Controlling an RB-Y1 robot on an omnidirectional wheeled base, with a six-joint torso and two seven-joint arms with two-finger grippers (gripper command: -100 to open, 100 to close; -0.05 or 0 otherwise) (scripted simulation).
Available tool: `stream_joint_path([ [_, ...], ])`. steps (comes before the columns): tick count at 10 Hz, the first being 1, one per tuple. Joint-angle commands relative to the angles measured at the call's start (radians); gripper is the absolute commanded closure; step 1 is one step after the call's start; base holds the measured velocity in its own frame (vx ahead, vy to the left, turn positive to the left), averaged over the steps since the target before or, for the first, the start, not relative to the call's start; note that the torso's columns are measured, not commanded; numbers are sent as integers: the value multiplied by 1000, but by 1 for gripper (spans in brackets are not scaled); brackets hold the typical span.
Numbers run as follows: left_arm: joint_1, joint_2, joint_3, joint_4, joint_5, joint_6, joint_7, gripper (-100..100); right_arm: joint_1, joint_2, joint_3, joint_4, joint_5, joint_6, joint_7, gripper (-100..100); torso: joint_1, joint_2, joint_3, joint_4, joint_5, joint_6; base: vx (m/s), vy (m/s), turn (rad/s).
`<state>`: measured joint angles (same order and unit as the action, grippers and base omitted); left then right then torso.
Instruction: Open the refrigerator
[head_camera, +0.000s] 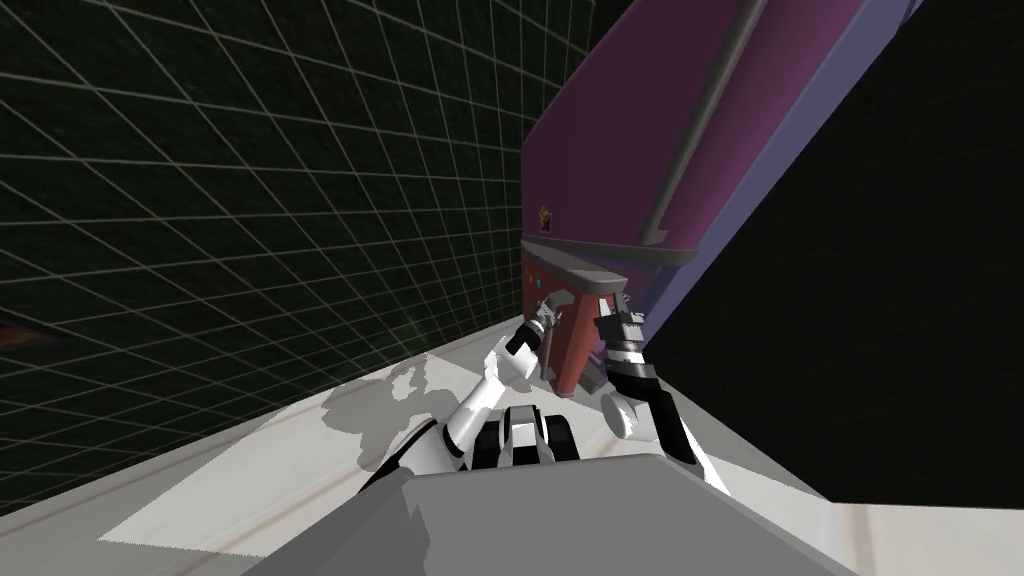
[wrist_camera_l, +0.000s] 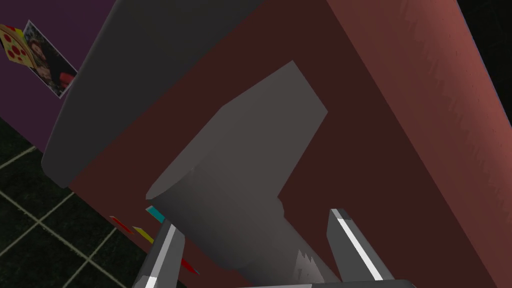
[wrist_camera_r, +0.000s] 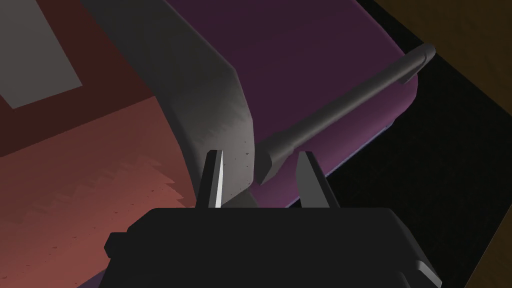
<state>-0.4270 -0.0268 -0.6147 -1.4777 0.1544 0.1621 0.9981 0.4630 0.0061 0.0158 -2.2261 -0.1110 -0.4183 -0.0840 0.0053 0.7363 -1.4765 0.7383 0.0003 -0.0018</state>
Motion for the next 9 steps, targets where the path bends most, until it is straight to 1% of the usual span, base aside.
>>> stream_joint_path([
  [1, -81, 5, -4, 56, -13, -3, 65, 100, 0, 0, 0, 0, 0, 0, 0, 0, -6, 1, 1, 0, -1, 1, -29, 75, 5],
  [2, -111, 7, -54, 109, -61, -38, 102, 100, 0, 0, 0, 0, 0, 0, 0, 0, -13, 0, -1, 3, -1, 1, -3, 201, 131],
  [3, -146, 7, -54, 141, -73, -38, 133, 100, 0, 0, 0, 0, 0, 0, 0, 0, -3, 0, 0, 1, -1, 1, -11, 238, 73],
  [4, -179, 7, -54, 171, -73, -38, 167, 100, 0, 0, 0, 0, 0, 0, 0, 0, -1, 2, 2, 2, 0, 0, -26, 166, 3],
  [5, -202, 7, -54, 171, -73, -38, 178, 100, 0, 0, 0, 0, 0, 0, 0, 0, -7, 4, 2, 2, -1, 1, -28, 79, 1],
  [6, -232, 10, -105, 217, -118, -73, 219, 100, 0, 0, 0, 0, 0, 0, 0, 0, -12, 5, 2, 5, -1, 2, -31, 174, 174],
  [7, -254, 10, -105, 231, -132, -73, 244, 100, 0, 0, 0, 0, 0, 0, 0, 0, -3, 10, 6, 4, 0, 2, -6, 214, 54],
  [8, -283, 10, -105, 265, -132, -73, 273, 100, 0, 0, 0, 0, 0, 0, 0, 0, 0, 13, 8, 3, 0, 2, -1, 161, -25],
  [9, -314, 10, -105, 287, -132, -73, 291, 100, 0, 0, 0, 0, 0, 0, 0, 0, -4, 13, 8, 3, 0, 2, -12, 93, -2],
])
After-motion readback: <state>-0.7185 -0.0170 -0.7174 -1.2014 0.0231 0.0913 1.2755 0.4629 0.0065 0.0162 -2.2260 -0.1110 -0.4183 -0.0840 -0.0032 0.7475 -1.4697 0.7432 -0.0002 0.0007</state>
